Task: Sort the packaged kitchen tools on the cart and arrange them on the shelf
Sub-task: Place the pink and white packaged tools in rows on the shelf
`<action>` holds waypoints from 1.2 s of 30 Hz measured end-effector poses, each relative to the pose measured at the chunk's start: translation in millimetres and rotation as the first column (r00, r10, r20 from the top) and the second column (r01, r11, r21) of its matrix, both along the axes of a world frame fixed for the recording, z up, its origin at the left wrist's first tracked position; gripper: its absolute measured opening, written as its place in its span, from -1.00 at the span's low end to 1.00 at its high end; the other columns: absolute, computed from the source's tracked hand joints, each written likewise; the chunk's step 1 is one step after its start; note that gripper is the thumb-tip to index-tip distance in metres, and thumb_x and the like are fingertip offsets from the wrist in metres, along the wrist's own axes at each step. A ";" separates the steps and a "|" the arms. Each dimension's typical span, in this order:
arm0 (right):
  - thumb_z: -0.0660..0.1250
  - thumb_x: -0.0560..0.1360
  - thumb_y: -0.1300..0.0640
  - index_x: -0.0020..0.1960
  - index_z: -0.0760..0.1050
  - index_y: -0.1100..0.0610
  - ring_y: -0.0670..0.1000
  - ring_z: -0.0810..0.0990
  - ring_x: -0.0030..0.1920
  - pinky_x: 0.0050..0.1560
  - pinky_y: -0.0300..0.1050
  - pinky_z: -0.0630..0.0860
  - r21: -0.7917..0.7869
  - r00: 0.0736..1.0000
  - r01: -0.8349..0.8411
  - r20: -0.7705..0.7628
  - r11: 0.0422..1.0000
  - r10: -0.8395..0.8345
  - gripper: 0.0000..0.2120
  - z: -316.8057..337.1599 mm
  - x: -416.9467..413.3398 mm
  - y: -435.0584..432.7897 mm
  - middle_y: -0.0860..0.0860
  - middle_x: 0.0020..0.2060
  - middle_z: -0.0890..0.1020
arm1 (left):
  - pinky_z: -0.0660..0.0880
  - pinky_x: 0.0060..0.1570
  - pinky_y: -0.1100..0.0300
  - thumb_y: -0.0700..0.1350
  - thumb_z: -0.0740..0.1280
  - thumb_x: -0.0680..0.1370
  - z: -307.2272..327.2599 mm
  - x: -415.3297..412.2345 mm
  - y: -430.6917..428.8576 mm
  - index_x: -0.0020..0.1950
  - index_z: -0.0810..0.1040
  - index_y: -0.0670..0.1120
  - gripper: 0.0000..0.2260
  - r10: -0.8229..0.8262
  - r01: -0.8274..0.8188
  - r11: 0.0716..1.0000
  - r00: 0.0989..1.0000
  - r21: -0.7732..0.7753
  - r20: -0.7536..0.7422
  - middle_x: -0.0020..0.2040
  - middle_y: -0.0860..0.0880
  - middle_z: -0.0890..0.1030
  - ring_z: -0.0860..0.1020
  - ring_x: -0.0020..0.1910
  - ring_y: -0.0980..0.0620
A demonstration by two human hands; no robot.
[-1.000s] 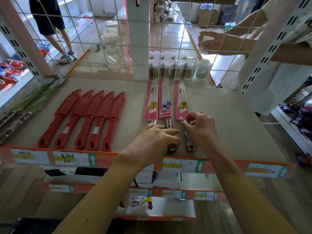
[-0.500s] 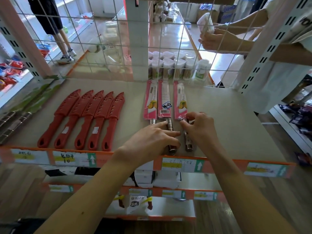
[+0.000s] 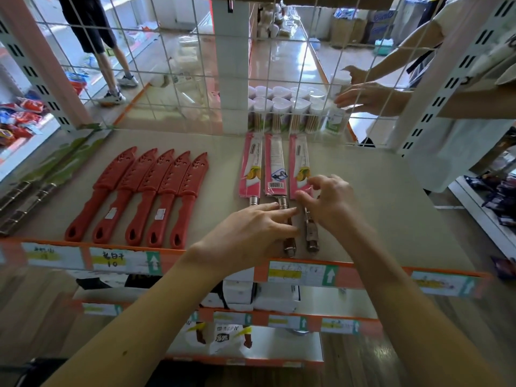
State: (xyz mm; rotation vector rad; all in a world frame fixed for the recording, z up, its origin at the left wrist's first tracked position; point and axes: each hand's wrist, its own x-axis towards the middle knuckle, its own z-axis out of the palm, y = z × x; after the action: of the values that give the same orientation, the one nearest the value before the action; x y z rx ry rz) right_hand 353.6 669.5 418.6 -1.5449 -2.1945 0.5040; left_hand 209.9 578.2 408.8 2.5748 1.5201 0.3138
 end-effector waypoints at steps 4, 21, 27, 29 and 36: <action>0.31 0.51 0.07 0.22 0.51 0.21 0.09 0.54 0.07 0.05 -0.15 0.46 0.110 0.993 -0.117 0.019 0.987 0.115 -0.66 13.3 -21.5 16.5 0.15 0.14 0.57 | 0.51 0.16 -0.09 0.04 0.30 0.49 3.7 0.7 -7.3 0.19 0.56 -0.06 -0.68 0.048 -0.052 0.998 0.994 0.041 0.093 0.31 -0.16 0.50 0.55 0.19 -0.19; 0.30 0.50 0.10 0.07 0.55 0.19 0.07 0.43 0.25 0.45 0.04 0.09 -0.040 0.934 -0.274 0.228 0.961 0.276 -0.78 -13.2 -51.4 31.2 0.07 0.14 0.55 | 0.29 0.36 0.11 0.00 0.22 0.57 11.0 10.0 -17.0 0.37 0.41 0.04 -0.64 0.170 -0.150 0.971 0.980 -0.185 0.100 0.47 -0.03 0.29 0.33 0.38 -0.04; 0.31 0.49 0.11 0.05 0.54 0.24 0.11 0.49 0.13 0.36 0.09 0.28 -0.024 0.952 -0.251 0.177 0.968 0.251 -0.77 -13.2 -49.6 29.4 0.12 0.07 0.57 | 0.33 0.35 0.08 -0.03 0.23 0.57 8.7 10.1 -16.7 0.35 0.45 0.02 -0.66 0.163 -0.136 0.972 0.977 -0.192 0.135 0.46 -0.03 0.30 0.36 0.36 -0.07; 0.31 0.49 0.10 0.07 0.55 0.24 0.11 0.50 0.13 0.35 0.06 0.31 -0.026 0.955 -0.249 0.162 0.968 0.250 -0.76 -13.0 -50.0 28.3 0.10 0.07 0.57 | 0.27 0.37 0.11 -0.01 0.23 0.57 8.2 9.1 -16.7 0.35 0.43 0.03 -0.66 0.164 -0.139 0.973 0.978 -0.183 0.126 0.46 -0.03 0.31 0.33 0.38 -0.05; 0.28 0.53 0.02 0.27 0.47 0.21 0.08 0.44 0.30 0.25 -0.13 0.34 0.055 0.979 -0.183 0.105 0.982 0.176 -0.61 9.9 -20.7 29.1 0.10 0.32 0.48 | -0.14 0.48 0.17 0.19 0.12 0.54 13.1 -4.0 -19.6 0.46 0.12 0.17 -0.49 0.189 -0.192 0.971 0.981 -0.142 -0.034 0.53 0.05 0.05 -0.03 0.52 0.08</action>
State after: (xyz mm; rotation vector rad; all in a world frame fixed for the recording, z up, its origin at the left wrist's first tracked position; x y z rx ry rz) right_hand 332.8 698.6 428.5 -1.3733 -2.4160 0.4139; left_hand 205.9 558.6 422.0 2.3345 1.7332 0.1896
